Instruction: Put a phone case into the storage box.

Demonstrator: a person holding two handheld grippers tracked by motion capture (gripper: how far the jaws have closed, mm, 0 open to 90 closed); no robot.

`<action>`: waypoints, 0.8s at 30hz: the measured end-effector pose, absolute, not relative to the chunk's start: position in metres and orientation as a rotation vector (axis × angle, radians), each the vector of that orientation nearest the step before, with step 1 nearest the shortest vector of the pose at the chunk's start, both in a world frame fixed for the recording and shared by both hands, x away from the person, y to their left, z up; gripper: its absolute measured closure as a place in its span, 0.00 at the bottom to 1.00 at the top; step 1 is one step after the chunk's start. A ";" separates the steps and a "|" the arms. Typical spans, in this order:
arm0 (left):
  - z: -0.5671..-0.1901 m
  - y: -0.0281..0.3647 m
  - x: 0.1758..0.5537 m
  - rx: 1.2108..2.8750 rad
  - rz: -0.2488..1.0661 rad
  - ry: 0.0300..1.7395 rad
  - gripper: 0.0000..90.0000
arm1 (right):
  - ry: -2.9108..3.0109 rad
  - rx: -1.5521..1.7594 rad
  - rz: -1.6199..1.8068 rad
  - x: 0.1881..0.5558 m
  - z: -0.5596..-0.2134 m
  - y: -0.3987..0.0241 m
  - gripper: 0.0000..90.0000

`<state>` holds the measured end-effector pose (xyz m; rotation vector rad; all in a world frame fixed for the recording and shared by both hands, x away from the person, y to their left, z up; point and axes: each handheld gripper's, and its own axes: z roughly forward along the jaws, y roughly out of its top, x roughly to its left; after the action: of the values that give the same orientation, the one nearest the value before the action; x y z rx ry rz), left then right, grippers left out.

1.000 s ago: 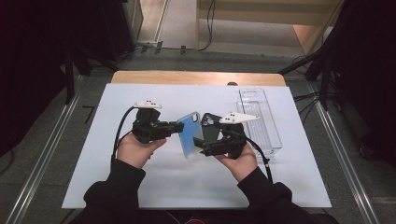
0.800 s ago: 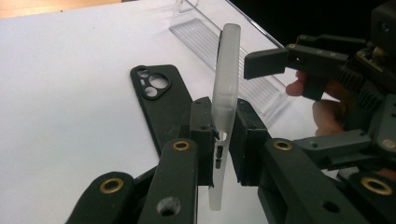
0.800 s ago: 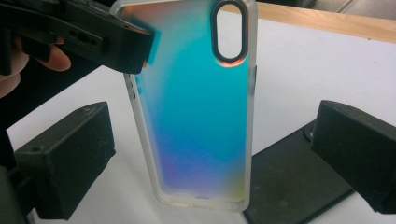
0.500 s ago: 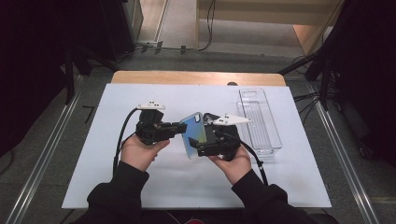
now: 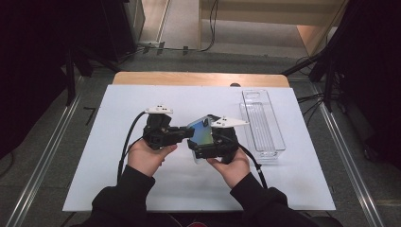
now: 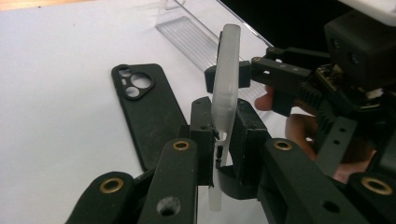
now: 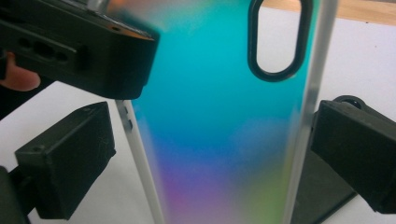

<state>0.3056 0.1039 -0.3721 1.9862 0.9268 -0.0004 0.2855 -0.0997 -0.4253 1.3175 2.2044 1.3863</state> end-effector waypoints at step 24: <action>-0.365 0.106 0.302 1.948 -0.021 0.925 0.76 | 2.204 1.269 1.388 0.283 -0.423 -0.102 0.17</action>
<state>0.3025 0.1060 -0.3653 1.9480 0.9252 -0.0211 0.2834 -0.1015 -0.4227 1.2686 2.2042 1.3884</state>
